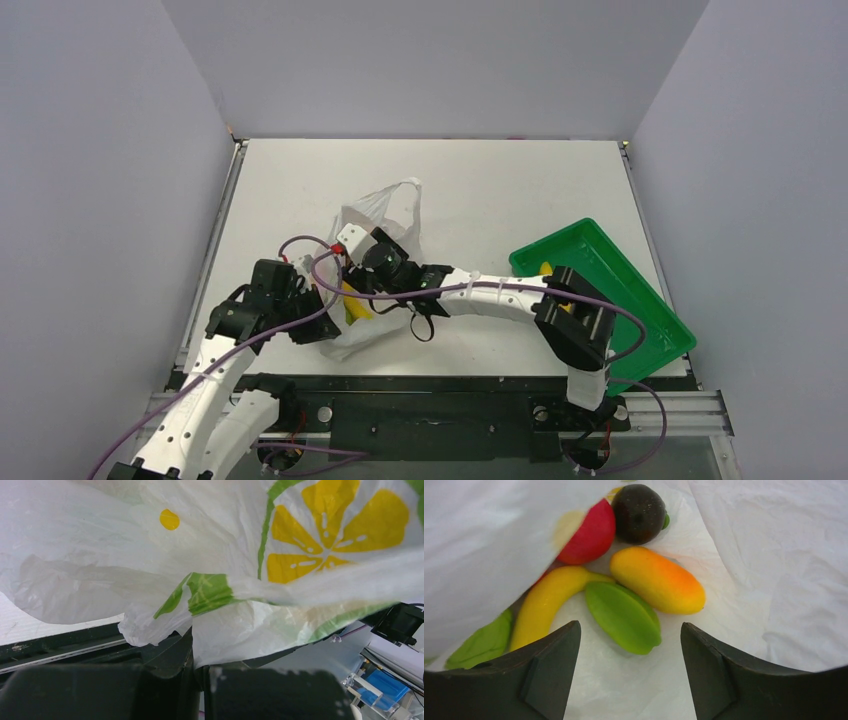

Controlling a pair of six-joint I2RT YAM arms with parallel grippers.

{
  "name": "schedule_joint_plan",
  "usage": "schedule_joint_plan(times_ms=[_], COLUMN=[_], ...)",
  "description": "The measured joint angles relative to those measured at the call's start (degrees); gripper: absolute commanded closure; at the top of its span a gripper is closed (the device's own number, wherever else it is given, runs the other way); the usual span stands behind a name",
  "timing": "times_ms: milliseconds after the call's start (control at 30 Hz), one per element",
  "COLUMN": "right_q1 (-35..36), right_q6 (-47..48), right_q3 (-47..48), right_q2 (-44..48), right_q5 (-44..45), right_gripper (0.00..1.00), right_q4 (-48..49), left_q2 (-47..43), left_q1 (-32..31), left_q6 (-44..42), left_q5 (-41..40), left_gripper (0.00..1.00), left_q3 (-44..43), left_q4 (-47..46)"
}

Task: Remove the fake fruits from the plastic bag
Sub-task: Take out the fake fruit from the plastic bag.

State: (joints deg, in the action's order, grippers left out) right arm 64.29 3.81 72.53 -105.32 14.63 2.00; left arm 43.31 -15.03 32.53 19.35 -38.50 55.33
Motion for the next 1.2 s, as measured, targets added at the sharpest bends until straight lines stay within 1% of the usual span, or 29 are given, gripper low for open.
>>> schedule_joint_plan(times_ms=[200,500,600,767,933,1000,1033,1067,1100,1133,1167,1200], right_q1=[-3.89,-7.17,-7.45,-7.65,-7.67,-7.65,-7.65,-7.76,-8.07,-8.13,-8.2,-8.28], right_q6=[0.42,-5.57,-6.99,-7.76,-7.78,-7.56,-7.48,-7.41,-7.32,-7.17,-6.93,-6.84], right_q3=[4.04,4.31,5.03,9.18,9.31,9.31,9.27,9.14,9.05,8.98,8.87,8.7], right_q2=[-5.51,-11.76,-13.27,-17.68,-19.1,-19.1,-19.08,-19.08,-19.06,-19.06,-19.04,-18.93], right_q5=[-3.13,-8.0,-9.97,-11.39,-11.47,-11.17,-11.04,-11.04,-11.08,-11.15,-11.3,-11.34], right_gripper=[0.28,0.28,0.3,0.33,0.35,0.4,0.45,0.48,0.54,0.58,0.66,0.69], right_q4=[0.04,2.21,3.26,2.91,1.97,1.81,1.81,1.88,2.03,2.19,2.34,2.54], left_q2=[0.15,2.05,2.6,3.82,4.24,4.22,4.2,4.17,4.15,4.11,4.07,4.04], left_q1=[-0.02,-0.04,-0.04,-0.04,-0.04,-0.04,-0.04,-0.04,-0.04,-0.04,-0.04,-0.04], left_q6=[0.31,0.24,0.26,0.07,-0.33,-0.33,-0.33,-0.33,-0.33,-0.33,-0.33,-0.39], left_q5=[-0.04,-0.04,-0.04,-0.07,-0.5,-0.57,-0.59,-0.57,-0.57,-0.57,-0.57,-0.59], left_gripper=[1.0,1.0,1.0,1.0,1.0,1.0,1.0,1.0,1.0,1.0,1.0,1.0], left_q3=[-0.02,-1.2,-1.38,-1.92,-2.12,-2.14,-2.14,-2.14,-2.14,-2.14,-2.14,-2.14], left_q4=[-0.04,0.17,0.13,0.13,0.31,0.37,0.39,0.42,0.44,0.46,0.55,0.66])
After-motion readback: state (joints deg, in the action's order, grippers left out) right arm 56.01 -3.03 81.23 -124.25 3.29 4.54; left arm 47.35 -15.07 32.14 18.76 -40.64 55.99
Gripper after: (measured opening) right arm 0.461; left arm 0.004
